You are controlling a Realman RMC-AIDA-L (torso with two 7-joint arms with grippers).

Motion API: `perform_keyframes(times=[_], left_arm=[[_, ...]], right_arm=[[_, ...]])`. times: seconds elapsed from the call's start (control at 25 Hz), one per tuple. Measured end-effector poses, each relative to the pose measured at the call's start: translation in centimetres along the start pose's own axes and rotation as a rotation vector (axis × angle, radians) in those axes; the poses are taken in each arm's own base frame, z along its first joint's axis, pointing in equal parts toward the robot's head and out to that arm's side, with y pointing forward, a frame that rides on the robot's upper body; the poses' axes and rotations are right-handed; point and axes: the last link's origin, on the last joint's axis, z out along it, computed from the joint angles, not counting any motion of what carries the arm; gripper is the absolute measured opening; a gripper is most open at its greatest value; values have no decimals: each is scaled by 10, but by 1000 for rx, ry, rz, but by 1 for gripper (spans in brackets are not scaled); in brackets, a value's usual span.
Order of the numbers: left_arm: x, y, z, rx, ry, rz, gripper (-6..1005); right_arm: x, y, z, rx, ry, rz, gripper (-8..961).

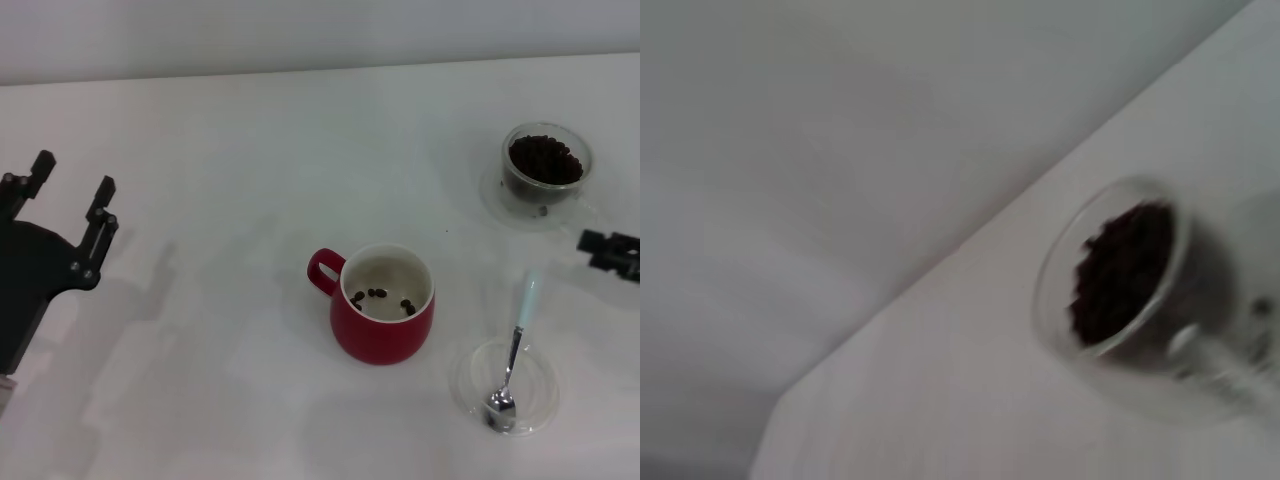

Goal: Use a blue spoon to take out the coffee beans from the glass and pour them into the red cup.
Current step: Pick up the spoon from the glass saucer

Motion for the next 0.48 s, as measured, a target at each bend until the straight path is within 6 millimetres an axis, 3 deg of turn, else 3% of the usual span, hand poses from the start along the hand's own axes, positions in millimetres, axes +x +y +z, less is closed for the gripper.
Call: perform_keyframes(times=[0.2,0.48], left_arm=[[-2,-6,-4,16,-12,20,548],[-2,-8,-4,18,-10,26,547]], right_arm=[[8,11,22,-56,99,-6,712],[13,17,36,-77,143,-25,713]])
